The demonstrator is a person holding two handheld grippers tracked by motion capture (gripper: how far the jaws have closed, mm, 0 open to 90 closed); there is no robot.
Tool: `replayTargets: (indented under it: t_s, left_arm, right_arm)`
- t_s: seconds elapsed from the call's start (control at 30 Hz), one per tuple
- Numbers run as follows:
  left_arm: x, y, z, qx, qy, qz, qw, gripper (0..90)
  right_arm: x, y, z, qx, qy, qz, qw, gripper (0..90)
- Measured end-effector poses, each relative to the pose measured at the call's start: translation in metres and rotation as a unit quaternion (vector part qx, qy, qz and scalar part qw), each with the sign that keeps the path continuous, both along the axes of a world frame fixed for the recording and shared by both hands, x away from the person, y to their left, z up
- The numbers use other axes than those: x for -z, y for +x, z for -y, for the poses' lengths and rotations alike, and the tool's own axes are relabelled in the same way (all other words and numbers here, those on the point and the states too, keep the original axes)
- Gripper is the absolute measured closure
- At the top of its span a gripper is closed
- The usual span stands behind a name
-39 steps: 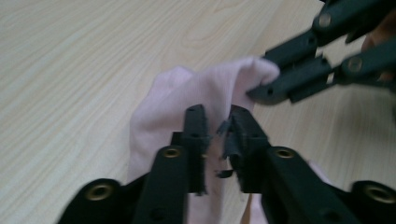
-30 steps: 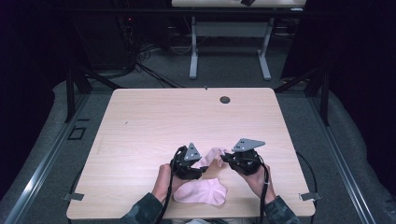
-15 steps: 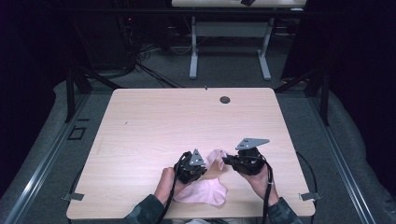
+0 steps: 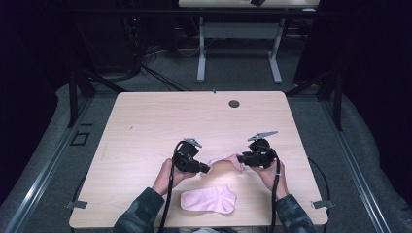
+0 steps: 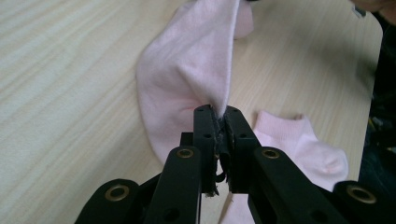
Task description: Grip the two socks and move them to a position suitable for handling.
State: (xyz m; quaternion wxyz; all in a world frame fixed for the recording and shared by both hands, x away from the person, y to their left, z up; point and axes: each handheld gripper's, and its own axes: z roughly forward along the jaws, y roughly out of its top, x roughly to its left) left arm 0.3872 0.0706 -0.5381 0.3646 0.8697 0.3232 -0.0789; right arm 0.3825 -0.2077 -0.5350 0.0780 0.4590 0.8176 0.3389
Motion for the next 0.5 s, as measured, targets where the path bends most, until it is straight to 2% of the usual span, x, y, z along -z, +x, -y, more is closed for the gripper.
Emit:
replayTargets:
  t_s: [0.03, 0.07, 0.1, 0.13, 0.17, 0.23, 0.27, 0.3, 0.33, 0.4, 0.43, 0.47, 0.5]
  left_arm:
    - [0.0, 0.001, -0.001, -0.001, -0.002, 0.0, 1.0, 85.1]
    - [-0.001, 0.001, -0.002, -0.006, -0.006, 0.003, 1.0, 85.1]
    - [-0.002, 0.001, -0.003, -0.011, -0.008, 0.003, 0.9999, 85.3]
    - [-0.003, 0.001, -0.004, -0.016, -0.008, 0.008, 0.9998, 85.3]
    - [-0.004, 0.001, -0.006, -0.021, -0.012, 0.01, 0.9997, 85.4]
    - [-0.005, 0.001, -0.008, -0.026, -0.018, 0.012, 0.9994, 85.5]
    - [-0.006, 0.001, -0.009, -0.024, -0.027, 0.01, 0.9993, 85.5]
    - [-0.006, 0.0, -0.011, -0.025, -0.033, 0.008, 0.9991, 86.3]
    - [-0.007, -0.002, -0.012, -0.026, -0.035, 0.007, 0.999, 86.3]
    - [-0.011, -0.007, -0.015, -0.019, -0.043, 0.004, 0.9989, 86.5]
    - [-0.014, -0.011, -0.017, -0.016, -0.045, 0.004, 0.9989, 86.4]
    - [-0.018, -0.015, -0.019, -0.011, -0.045, 0.004, 0.9989, 86.4]
    - [-0.02, -0.018, -0.022, -0.009, -0.053, 0.001, 0.9985, 86.3]
  right_arm:
    - [0.002, 0.001, -0.001, -0.002, 0.007, 0.016, 0.9999, 60.9]
    - [0.002, 0.001, -0.001, -0.002, 0.007, 0.016, 0.9999, 60.9]
    - [0.003, -0.002, -0.002, -0.011, 0.004, 0.029, 0.9995, 57.4]
    - [0.003, -0.002, -0.002, -0.011, 0.004, 0.029, 0.9995, 57.4]
    - [0.005, -0.002, -0.003, -0.019, 0.015, 0.028, 0.9993, 58.0]
    - [0.011, 0.0, -0.003, -0.023, 0.012, 0.017, 0.9995, 58.3]
    - [0.014, 0.0, -0.002, -0.026, 0.018, 0.014, 0.9994, 63.1]
    - [0.019, -0.003, -0.001, -0.028, 0.025, 0.022, 0.9991, 77.4]
    - [0.019, -0.003, -0.001, -0.028, 0.025, 0.022, 0.9991, 77.4]
    - [0.016, -0.01, 0.002, -0.039, 0.036, 0.028, 0.9982, 84.2]
    - [0.005, -0.021, 0.005, -0.051, 0.044, 0.018, 0.9975, 85.0]
    - [0.005, -0.021, 0.005, -0.051, 0.044, 0.018, 0.9975, 85.0]
    - [-0.003, -0.027, 0.007, -0.059, 0.054, 0.009, 0.9967, 85.2]
